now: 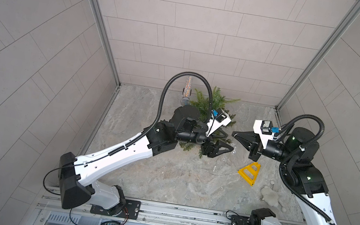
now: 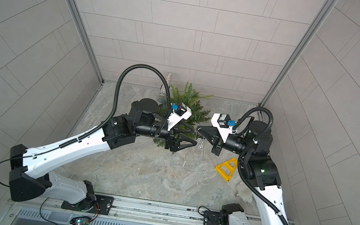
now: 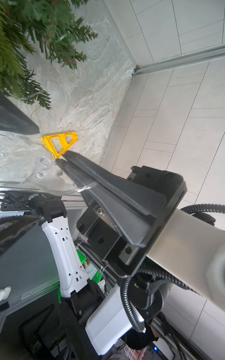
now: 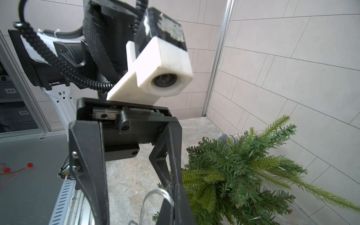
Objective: Remove string lights from the small christmas tree
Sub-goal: Remove the light string from the Christmas tree.
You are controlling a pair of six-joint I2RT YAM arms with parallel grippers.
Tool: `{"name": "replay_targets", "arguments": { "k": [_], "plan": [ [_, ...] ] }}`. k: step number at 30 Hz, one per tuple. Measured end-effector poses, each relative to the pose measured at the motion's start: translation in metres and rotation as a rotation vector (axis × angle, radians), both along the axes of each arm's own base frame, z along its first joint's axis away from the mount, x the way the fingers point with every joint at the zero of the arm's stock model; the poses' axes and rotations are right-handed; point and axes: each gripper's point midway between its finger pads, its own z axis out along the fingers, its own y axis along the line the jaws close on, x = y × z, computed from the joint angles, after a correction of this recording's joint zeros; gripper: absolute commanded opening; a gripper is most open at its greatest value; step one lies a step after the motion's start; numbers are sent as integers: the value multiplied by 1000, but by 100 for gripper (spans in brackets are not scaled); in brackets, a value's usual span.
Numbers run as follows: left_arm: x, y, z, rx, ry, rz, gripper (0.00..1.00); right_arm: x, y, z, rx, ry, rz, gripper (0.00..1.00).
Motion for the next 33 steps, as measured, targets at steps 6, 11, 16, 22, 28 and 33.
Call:
{"name": "replay_targets", "arguments": {
  "k": [6, 11, 16, 22, 28, 33],
  "plan": [
    [4, -10, -5, 27, 4, -19, 23, 4, 1, 0, -12, 2, -8, 0],
    [4, -10, -7, 36, -3, -18, 0, 4, 0, 0, -23, 3, -19, 0],
    [12, -6, -8, 51, -15, 36, 0, 17, -10, -3, -42, 41, -130, 45],
    [20, 0, -3, 52, -23, 103, 0, 17, -27, -27, -38, 188, -272, 85],
    [19, 4, 25, 4, -41, 116, 0, -4, -39, -40, 21, 387, -355, 87],
    [8, 12, 45, -34, -45, 101, 0, -9, -57, -53, 47, 570, -502, 81]
  ]
}}
